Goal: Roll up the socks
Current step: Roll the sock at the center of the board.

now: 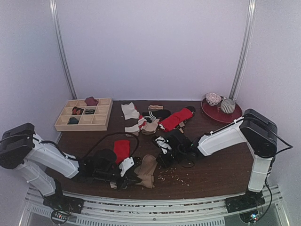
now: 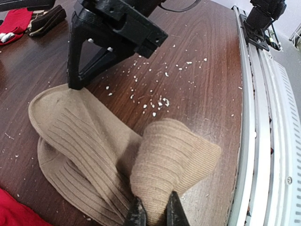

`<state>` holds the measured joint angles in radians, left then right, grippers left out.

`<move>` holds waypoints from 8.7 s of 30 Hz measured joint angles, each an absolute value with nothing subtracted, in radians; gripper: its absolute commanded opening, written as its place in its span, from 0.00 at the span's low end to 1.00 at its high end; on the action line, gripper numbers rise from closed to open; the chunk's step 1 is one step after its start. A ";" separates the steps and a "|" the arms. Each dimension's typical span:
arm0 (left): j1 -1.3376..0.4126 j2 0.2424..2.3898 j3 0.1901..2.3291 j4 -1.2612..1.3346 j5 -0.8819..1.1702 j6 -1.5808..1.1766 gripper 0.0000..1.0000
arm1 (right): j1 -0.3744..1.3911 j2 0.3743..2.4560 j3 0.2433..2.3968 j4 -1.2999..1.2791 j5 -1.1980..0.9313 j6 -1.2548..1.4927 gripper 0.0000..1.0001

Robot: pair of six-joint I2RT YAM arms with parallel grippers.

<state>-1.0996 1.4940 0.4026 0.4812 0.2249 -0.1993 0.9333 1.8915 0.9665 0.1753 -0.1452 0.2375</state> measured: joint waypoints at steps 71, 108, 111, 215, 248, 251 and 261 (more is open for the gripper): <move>-1.027 1.812 0.557 0.576 0.558 -0.438 0.00 | 1.161 1.669 0.590 0.498 -0.315 -0.285 0.49; -1.070 1.259 0.364 0.309 0.186 -0.231 0.68 | 0.995 1.944 1.060 -0.036 -0.684 -0.028 0.13; -1.089 1.291 0.357 0.359 0.170 -0.197 0.68 | 0.990 1.964 1.106 -0.106 -0.702 -0.041 0.13; -1.088 1.831 0.434 0.866 0.365 -0.452 0.00 | 1.201 1.777 0.628 0.604 -0.155 -0.384 0.31; -1.203 1.239 0.288 0.369 0.051 -0.271 0.55 | 1.100 1.983 1.243 -0.306 -0.525 -0.066 0.09; -1.230 1.309 0.291 0.414 0.034 -0.263 0.57 | 1.099 1.991 1.253 -0.318 -0.538 -0.062 0.09; -1.245 1.441 0.329 0.542 -0.035 -0.214 0.54 | 1.087 2.000 1.259 -0.328 -0.575 -0.075 0.09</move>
<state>-1.2449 1.4406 0.3286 0.5419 -0.0345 -0.2138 1.0866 1.9999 1.2587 -0.3283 -0.5747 -0.0750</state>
